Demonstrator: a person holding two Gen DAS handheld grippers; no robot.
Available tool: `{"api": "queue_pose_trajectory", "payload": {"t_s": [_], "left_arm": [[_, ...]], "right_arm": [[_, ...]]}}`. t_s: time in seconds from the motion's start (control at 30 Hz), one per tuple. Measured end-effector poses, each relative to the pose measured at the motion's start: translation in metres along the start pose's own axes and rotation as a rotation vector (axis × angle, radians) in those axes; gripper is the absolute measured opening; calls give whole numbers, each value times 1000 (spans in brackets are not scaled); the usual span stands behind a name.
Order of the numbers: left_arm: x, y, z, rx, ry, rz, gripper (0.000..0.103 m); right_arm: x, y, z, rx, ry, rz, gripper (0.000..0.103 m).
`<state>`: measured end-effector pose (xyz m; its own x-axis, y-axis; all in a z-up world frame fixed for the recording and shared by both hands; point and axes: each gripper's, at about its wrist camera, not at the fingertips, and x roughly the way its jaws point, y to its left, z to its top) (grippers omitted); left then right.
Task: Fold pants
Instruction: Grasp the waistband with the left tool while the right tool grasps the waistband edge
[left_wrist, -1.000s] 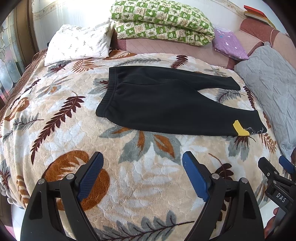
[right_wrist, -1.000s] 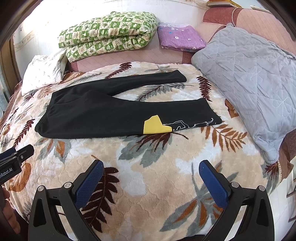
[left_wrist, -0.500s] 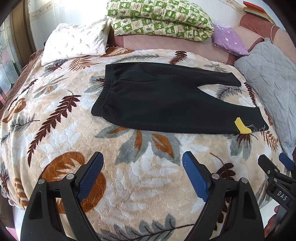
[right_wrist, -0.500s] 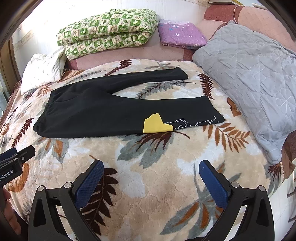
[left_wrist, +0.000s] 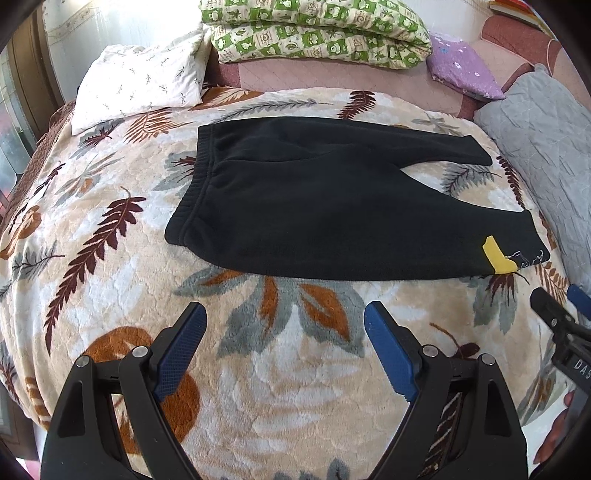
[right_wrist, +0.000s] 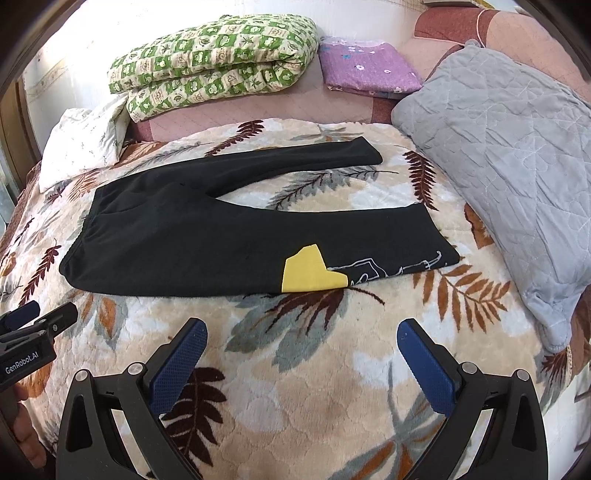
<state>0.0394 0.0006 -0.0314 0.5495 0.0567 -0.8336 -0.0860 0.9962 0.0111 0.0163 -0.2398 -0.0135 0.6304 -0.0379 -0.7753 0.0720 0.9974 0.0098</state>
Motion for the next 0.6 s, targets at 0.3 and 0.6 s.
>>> {"api": "queue_pose_trajectory", "payload": {"t_s": [0.3, 0.6], "left_arm": [[17, 19, 77, 101, 56, -20, 88], [84, 95, 186, -26, 219, -100, 88]], "right_arm": [[18, -37, 62, -25, -17, 82, 103], [78, -104, 187, 49, -29, 51, 103]]}}
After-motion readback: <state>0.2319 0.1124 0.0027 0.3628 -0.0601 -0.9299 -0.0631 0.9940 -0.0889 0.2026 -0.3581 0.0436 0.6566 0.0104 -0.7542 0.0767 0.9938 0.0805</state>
